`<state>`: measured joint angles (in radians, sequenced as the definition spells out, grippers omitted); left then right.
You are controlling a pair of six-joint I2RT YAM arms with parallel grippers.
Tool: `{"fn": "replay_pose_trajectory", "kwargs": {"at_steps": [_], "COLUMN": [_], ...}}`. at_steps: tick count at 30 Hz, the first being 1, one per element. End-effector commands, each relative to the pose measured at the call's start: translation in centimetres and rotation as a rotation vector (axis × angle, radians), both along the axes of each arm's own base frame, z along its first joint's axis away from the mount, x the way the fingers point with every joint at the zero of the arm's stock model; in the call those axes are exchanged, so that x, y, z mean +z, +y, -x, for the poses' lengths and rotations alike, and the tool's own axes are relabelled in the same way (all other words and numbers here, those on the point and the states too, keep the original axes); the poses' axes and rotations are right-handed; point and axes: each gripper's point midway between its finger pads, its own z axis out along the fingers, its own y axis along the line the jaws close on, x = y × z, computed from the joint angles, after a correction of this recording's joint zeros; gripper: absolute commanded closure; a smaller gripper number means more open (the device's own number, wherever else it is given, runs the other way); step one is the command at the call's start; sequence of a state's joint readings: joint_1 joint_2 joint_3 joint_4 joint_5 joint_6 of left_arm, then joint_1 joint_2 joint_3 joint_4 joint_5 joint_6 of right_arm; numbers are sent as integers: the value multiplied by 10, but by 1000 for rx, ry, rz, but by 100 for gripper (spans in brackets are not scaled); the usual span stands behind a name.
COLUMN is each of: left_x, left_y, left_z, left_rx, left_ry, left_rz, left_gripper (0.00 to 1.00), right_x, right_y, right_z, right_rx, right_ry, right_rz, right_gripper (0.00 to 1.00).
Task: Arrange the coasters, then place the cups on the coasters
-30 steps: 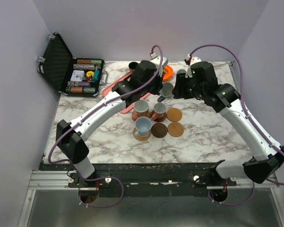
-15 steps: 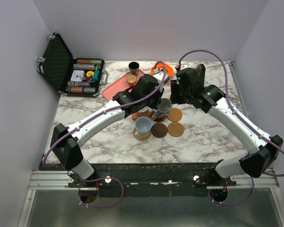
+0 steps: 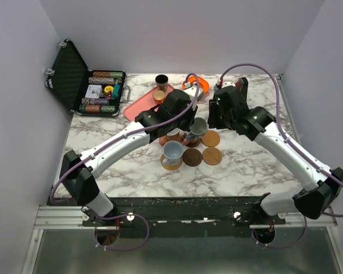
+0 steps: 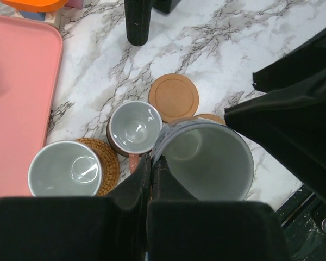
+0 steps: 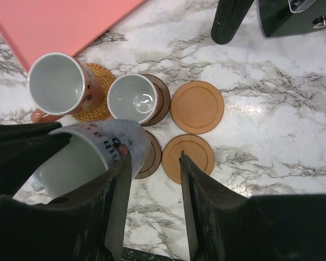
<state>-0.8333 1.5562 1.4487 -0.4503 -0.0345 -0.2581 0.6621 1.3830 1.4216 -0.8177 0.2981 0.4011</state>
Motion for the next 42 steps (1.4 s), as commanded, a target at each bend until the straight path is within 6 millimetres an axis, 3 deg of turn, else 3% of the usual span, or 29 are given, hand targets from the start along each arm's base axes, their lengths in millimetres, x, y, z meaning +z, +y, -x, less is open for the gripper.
{"fn": "replay_pose_trajectory", "kwargs": {"at_steps": [1,4,11,21,24,30,32,35,40,42], "left_x": [27,26,25,31,36,36,38,52,90,98], "left_y": [-7,-10,-11,-16,-17,-17,-17,-6,42,67], "left_z": [-4,-2,1,10,14,19,22,25,34,36], "left_rx": [8,-3,-14,-42,-57,-74,-85,-85,-42,-7], "left_ry": [-60,-48,-43,-27,-25,-19,-15,-40,-165,-201], "left_rz": [87,96,108,165,196,205,211,219,260,262], "left_gripper": [100,100,100,100,100,100,87,52,11,4], "right_x": [29,32,9,-13,-19,-17,-9,14,40,39], "right_y": [-4,4,25,10,10,3,3,0,-18,-25], "right_z": [13,19,16,3,1,-1,0,7,15,20], "right_rx": [-12,29,67,-30,-36,-74,-73,-61,-69,-69], "right_ry": [-63,-58,8,20,29,25,13,-18,-98,-100], "right_rz": [-77,-119,-92,30,44,70,57,13,7,29], "right_gripper": [50,47,47,54,62,99,99,99,99,99]}}
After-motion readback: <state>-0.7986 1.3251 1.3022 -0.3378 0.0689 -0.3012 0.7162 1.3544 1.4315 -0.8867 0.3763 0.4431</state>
